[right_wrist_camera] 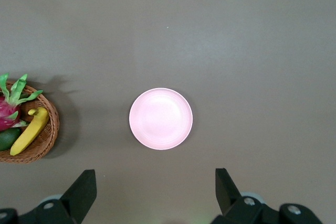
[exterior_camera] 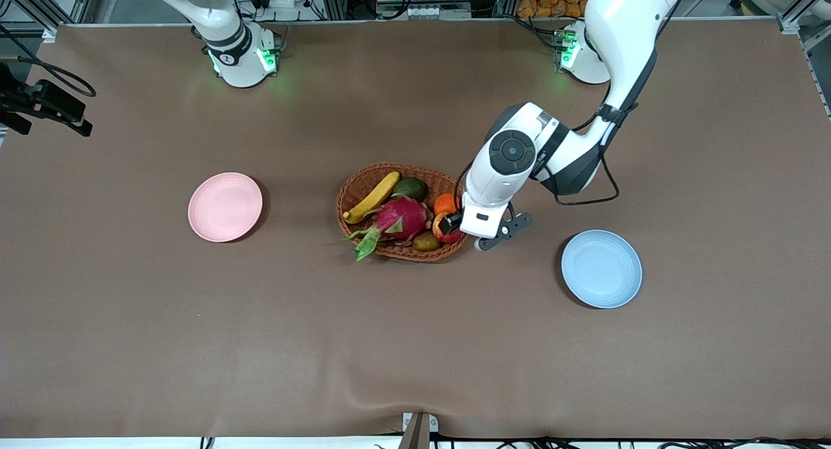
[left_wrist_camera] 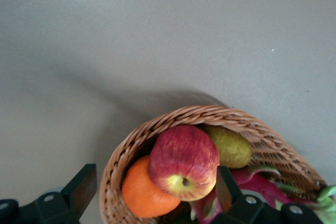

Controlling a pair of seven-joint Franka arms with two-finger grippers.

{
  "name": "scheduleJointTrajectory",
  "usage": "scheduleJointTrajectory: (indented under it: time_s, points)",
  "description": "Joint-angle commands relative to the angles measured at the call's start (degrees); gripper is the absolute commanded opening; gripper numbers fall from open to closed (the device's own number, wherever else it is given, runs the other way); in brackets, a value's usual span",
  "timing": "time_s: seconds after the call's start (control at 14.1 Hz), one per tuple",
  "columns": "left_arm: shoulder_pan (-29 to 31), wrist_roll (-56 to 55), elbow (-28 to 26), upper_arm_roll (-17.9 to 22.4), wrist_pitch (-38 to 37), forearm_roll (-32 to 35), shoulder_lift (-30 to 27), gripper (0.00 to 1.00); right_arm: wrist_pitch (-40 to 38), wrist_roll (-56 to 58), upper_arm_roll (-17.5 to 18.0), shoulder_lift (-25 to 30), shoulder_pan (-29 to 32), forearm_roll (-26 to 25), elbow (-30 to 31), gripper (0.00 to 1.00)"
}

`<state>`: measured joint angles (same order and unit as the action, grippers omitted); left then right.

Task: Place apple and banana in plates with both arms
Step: 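Lower the left gripper onto the red apple and close it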

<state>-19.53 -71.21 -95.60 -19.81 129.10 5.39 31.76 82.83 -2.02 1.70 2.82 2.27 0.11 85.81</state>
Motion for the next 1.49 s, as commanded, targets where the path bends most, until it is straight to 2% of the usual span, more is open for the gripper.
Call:
scheduleJointTrajectory:
  time_s: [0.0,0.36,1.21,1.42]
  points:
    - [-1.4,-3.4,1.1,0.5,3.2,1.7,2.3,1.0,-0.9,-1.0,0.3,-0.5,0.4,-0.3,-1.3,1.0]
    - [-2.4,-5.3,1.0,0.6,7.7,1.8,4.8,1.0,-0.8,-0.5,0.3,-0.6,0.4,-0.2,-1.3,1.0]
    - [-3.4,-8.2,1.6,0.8,9.8,4.5,7.6,0.99,-0.8,-0.4,0.3,-0.6,0.4,-0.2,-1.3,1.0]
    - [-3.3,-8.2,1.6,0.8,9.7,4.6,7.6,0.35,-0.8,-0.5,0.3,-0.6,0.4,-0.2,-1.3,1.0]
